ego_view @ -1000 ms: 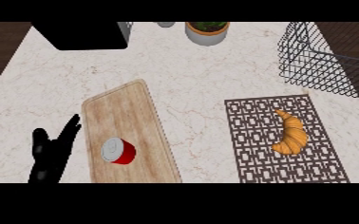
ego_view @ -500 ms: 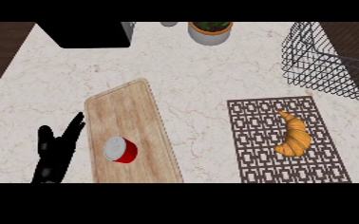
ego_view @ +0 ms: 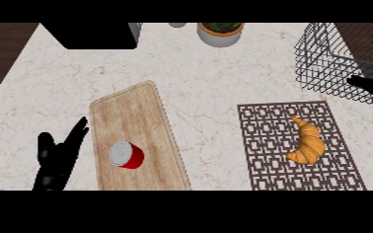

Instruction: Pick the croissant from the placemat and place it in the basket

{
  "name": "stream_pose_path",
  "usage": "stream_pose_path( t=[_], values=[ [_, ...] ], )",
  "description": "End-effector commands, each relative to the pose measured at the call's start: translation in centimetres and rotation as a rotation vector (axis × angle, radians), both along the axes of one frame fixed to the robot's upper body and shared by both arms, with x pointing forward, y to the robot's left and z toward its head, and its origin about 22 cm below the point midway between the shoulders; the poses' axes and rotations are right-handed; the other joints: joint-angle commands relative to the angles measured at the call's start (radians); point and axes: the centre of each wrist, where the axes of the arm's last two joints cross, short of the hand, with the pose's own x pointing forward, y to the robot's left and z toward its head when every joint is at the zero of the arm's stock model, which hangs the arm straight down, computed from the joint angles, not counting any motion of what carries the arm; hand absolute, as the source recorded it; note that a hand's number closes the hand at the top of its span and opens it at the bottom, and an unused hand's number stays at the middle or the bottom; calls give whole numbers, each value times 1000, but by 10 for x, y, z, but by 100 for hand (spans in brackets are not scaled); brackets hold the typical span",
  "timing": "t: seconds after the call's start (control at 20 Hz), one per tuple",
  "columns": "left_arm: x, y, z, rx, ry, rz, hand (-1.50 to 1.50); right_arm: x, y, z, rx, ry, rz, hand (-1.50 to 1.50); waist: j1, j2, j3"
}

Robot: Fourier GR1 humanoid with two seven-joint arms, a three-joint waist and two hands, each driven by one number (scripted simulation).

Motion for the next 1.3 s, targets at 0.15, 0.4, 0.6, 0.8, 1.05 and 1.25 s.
stream_pose_path(
  t=[0.15,0.4,0.6,0.8,1.05,1.25],
  values=[
    [2,7,-7,-19,84,7,0,1,7,-64,-68,29,-10,-150,1,8,-8],
    [-8,-9,-12,-27,66,-15,0,18,-7,-75,-67,61,-24,-150,4,7,-8],
    [-9,2,-12,-23,87,6,0,16,3,-85,-54,58,-19,-150,1,6,-8],
    [-13,5,-14,-32,82,7,0,7,-3,-117,-43,44,-3,-150,-1,5,-8],
    [-5,-2,-20,-24,89,2,0,32,-1,-121,-46,25,-25,-150,6,8,-9],
    [6,-21,-10,-22,68,-5,0,30,-13,-141,-37,30,-12,-150,4,7,-8]
  ],
)
